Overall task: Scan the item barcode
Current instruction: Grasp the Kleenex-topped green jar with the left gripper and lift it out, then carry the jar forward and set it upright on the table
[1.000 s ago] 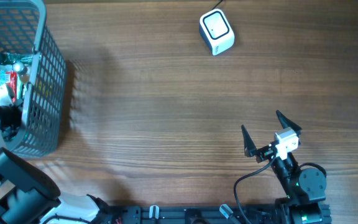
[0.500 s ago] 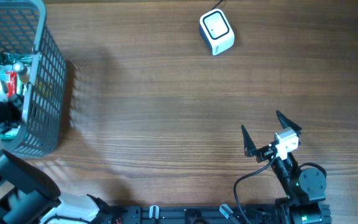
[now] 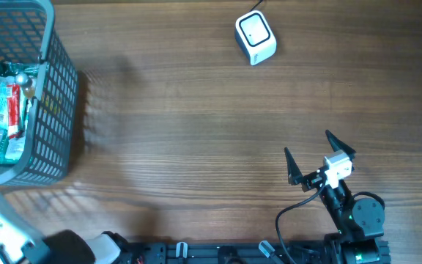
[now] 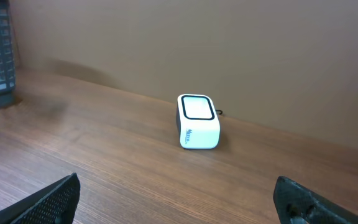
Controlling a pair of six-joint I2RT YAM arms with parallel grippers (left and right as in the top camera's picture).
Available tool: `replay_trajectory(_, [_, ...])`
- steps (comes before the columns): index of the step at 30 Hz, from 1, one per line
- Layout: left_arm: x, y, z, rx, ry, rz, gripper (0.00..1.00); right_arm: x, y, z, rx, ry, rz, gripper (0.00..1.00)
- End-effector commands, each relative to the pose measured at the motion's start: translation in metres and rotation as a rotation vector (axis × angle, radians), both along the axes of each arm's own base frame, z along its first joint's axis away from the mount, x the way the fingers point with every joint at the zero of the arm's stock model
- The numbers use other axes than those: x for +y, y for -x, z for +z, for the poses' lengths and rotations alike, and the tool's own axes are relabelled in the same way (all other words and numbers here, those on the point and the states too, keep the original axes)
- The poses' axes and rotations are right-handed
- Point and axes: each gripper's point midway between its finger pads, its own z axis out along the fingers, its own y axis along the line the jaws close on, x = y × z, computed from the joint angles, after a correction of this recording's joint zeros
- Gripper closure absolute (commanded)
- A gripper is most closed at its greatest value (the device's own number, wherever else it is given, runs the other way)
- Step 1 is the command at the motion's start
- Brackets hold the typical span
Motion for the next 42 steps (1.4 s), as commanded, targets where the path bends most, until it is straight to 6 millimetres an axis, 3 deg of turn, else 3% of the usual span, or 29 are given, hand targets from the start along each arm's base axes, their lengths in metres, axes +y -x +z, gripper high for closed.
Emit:
replay_trajectory(1, [-0.029,-0.01,0.041,-0.134,-0.005,-0.038,0.43,-0.003,-0.001,0.0,0.001,-0.004,-0.017,0.0])
replay_trajectory(5, [-0.064,-0.025,0.051,-0.157,-0.017,-0.132,0.44,-0.003,-0.001,0.0,0.001,-0.004,-0.017,0.0])
replay_trajectory(10, [-0.126,-0.042,0.057,-0.163,-0.007,-0.291,0.44,-0.003,-0.001,0.0,0.001,-0.004,-0.017,0.0])
replay_trajectory(17, [-0.212,-0.05,0.037,-0.091,0.102,-0.469,0.44,-0.003,-0.001,0.0,0.001,-0.004,-0.017,0.0])
replay_trajectory(24, [-0.28,-0.037,0.014,0.027,0.155,-0.637,0.44,-0.003,-0.001,0.0,0.001,-0.004,-0.017,0.0])
replay_trajectory(30, [-0.313,-0.029,-0.02,0.153,0.211,-0.703,0.46,-0.003,-0.001,0.0,0.001,-0.004,-0.017,0.01])
replay_trajectory(42, [-0.357,-0.033,-0.117,0.384,0.296,-0.742,0.53,-0.003,-0.001,0.0,0.001,-0.005,-0.017,0.0])
